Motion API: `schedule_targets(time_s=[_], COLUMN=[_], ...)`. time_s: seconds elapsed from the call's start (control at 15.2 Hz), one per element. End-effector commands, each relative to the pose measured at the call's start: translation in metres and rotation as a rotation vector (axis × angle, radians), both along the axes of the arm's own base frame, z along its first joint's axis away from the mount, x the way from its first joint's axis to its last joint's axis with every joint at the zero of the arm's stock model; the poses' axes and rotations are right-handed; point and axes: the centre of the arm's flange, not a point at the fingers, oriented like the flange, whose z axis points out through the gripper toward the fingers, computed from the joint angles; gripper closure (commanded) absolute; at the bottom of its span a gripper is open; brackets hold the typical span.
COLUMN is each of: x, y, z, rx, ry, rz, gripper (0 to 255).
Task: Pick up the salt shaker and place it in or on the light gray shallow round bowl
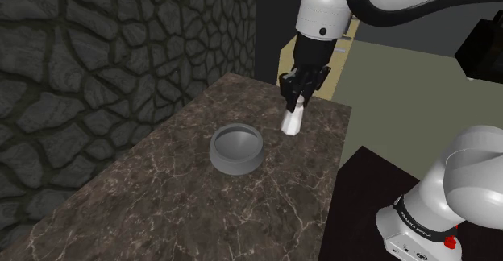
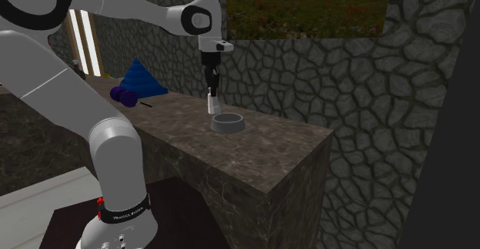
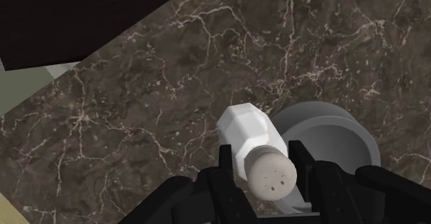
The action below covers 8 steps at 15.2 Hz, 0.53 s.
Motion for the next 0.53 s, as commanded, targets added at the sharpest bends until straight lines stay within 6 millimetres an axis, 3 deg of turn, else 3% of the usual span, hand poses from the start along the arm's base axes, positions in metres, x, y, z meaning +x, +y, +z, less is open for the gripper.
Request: schedule_targets(time_s=[0.0,0.46], x=[0.014,0.082], y=[0.013,0.072], z=[0.007,0.028], rx=[0.000,0.000], ry=[0.001,0.001], rz=[0.000,0.000], gripper=[255,255])
